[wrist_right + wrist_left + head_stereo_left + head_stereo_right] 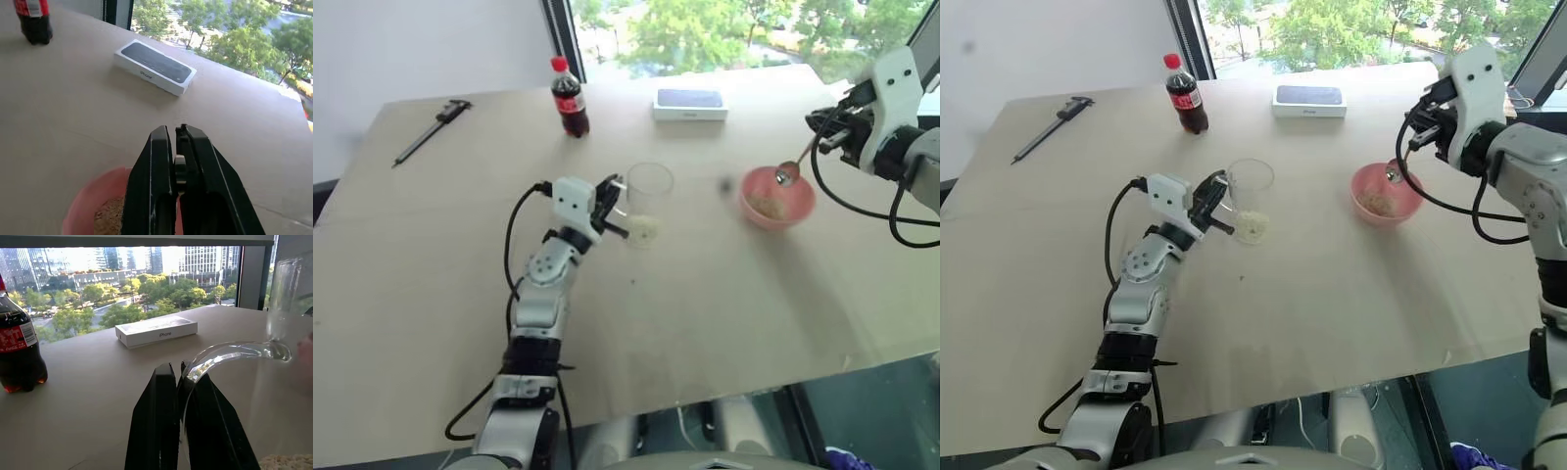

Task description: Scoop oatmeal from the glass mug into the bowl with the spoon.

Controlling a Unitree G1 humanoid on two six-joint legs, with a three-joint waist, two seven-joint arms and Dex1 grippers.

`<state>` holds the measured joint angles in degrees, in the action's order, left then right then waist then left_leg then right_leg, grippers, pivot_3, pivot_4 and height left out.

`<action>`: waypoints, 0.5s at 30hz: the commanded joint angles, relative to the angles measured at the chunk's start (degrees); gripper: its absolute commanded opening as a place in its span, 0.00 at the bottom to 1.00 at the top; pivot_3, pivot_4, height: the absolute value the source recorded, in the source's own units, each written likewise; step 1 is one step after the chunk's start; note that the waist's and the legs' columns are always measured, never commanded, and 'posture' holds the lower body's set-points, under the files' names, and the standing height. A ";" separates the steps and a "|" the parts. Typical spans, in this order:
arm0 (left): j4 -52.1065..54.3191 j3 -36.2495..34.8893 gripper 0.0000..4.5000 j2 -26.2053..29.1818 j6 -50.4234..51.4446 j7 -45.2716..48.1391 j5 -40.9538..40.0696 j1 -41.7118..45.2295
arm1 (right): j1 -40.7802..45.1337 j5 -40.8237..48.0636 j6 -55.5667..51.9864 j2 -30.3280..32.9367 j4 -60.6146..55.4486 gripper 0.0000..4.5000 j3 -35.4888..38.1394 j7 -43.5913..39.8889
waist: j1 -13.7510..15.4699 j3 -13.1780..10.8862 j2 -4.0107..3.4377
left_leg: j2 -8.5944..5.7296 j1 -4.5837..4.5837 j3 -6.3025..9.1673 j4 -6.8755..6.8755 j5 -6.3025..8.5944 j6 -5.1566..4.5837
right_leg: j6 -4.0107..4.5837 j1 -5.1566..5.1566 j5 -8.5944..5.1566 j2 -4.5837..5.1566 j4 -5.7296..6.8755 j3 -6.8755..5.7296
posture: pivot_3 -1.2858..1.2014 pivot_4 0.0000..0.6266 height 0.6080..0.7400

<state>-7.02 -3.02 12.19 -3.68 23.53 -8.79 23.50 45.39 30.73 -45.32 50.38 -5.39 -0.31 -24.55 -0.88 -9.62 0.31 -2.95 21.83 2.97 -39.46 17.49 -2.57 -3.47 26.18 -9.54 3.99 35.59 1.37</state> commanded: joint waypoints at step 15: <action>-8.25 -1.44 0.02 -1.12 -8.12 0.03 -0.57 2.22 | 18.02 34.15 -29.20 -29.66 7.10 0.00 27.20 21.91 | 0.47 0.03 0.00 | -0.11 0.13 0.18 -0.01 0.00 0.01 | 0.02 0.04 0.00 0.13 0.07 -0.11 | 0.52 0.24 1.00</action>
<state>-15.41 -4.03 11.36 -9.29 23.56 -9.06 24.73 62.18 62.38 -74.36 20.58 4.82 25.52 -3.68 -0.40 -9.58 0.31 -3.06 21.95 3.17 -39.47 17.48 -2.56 -3.45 26.22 -9.54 4.12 35.77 1.26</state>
